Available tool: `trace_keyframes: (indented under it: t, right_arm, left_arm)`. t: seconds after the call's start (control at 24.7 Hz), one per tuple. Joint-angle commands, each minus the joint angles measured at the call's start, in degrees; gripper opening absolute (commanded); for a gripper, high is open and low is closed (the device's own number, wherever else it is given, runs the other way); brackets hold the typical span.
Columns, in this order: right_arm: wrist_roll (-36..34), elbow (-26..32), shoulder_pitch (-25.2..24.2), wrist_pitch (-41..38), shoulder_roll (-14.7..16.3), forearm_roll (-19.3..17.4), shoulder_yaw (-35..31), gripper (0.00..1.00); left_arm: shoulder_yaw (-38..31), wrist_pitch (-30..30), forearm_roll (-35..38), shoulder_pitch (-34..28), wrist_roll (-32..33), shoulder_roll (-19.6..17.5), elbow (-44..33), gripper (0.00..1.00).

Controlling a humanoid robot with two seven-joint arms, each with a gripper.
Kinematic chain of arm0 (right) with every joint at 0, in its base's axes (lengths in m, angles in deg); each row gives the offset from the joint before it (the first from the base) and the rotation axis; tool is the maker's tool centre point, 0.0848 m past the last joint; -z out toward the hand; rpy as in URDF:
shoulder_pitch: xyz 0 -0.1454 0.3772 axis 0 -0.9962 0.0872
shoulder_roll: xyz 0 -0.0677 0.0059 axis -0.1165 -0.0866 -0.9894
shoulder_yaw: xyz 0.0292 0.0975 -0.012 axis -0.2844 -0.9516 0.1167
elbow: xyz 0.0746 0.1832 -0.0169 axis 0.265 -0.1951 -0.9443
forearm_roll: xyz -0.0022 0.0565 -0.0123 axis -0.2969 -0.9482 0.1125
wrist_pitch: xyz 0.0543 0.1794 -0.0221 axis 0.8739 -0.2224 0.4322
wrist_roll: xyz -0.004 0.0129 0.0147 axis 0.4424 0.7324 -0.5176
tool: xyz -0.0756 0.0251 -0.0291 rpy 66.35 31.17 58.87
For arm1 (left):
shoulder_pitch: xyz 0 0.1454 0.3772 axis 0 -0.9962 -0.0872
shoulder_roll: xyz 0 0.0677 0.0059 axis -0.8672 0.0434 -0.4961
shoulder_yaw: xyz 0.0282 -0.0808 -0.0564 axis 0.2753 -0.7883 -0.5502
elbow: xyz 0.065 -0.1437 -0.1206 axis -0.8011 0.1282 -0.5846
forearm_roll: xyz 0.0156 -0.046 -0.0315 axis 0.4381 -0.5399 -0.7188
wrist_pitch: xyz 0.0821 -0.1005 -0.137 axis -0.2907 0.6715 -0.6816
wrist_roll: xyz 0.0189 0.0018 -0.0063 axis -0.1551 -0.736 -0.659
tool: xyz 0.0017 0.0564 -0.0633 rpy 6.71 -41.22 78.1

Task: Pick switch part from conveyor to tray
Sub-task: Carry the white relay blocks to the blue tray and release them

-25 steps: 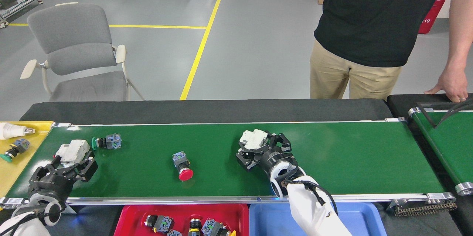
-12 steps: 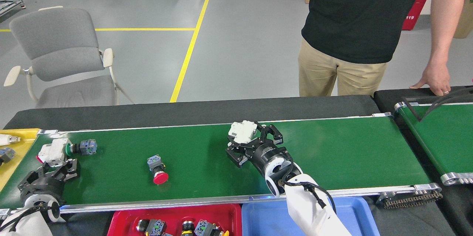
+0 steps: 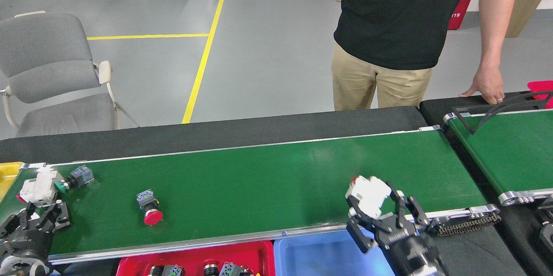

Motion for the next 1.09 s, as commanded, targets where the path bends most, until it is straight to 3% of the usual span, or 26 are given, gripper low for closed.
trace_keyframes:
  t: [0.0, 0.04, 0.08, 0.12, 0.2, 0.28, 0.57, 0.77, 0.81, 0.89, 0.97, 1.05]
  right_arm:
    - [-1.9, 1.1, -1.7, -0.3, 0.2, -0.2, -0.8, 0.24]
    - [-1.9, 1.1, -2.3, -0.3, 0.1, -0.2, -0.9, 0.42]
    - [-1.8, 1.1, -2.4, -0.2, 0.0, -0.3, -0.9, 0.75]
    - [-1.8, 1.1, -2.6, -0.1, -0.1, -0.3, -0.9, 1.00]
    - [-1.8, 1.3, -3.0, -0.2, 0.1, -0.3, -0.9, 1.00]
    - [-1.8, 1.3, -3.1, -0.2, 0.2, -0.3, -1.4, 1.00]
    - [-1.8, 3.8, -3.0, -0.1, -0.7, -0.3, -8.2, 1.00]
    - [-1.6, 3.6, -3.4, -0.3, -0.2, -0.3, -13.1, 1.00]
    - [-1.5, 3.5, -3.4, -0.3, 0.0, -0.3, -13.7, 1.00]
    - [-1.4, 3.4, -3.5, -0.4, 0.0, -0.3, -14.3, 1.00]
    - [-1.2, 3.1, -3.5, -0.4, 0.1, -0.3, -14.8, 1.00]
    - [-1.2, 2.8, -3.6, -1.1, 0.1, -0.4, -15.2, 1.00]
  left_arm:
    - [0.2, -7.2, -1.9, -5.4, 0.3, 0.0, -9.9, 0.21]
    - [0.4, -9.9, -2.3, -9.3, 0.6, 1.1, -14.7, 0.21]
    - [0.8, -12.2, -2.3, -12.1, 1.3, 2.7, -18.5, 0.22]
    - [1.6, -14.2, -2.0, -14.6, 2.4, 4.9, -22.6, 0.21]
    - [3.9, -17.1, -1.8, -18.0, 5.2, 8.7, -28.1, 0.21]
    - [6.9, -17.5, -1.7, -18.0, 7.1, 11.1, -28.3, 0.21]
    - [19.8, -17.3, 2.0, -12.1, 7.6, 12.6, -28.3, 0.22]
    - [32.6, -16.5, 11.0, -9.5, 7.8, 19.1, -28.2, 0.25]
    - [33.9, -16.5, 12.9, -9.1, 8.4, 21.3, -28.2, 0.29]
    - [34.7, -16.2, 15.2, -7.9, 10.4, 24.2, -27.5, 0.53]
    - [34.8, -13.2, 17.2, -7.9, 11.8, 25.8, -27.1, 1.00]
    - [34.8, -10.8, 17.1, -7.9, 11.8, 26.0, -27.0, 1.00]
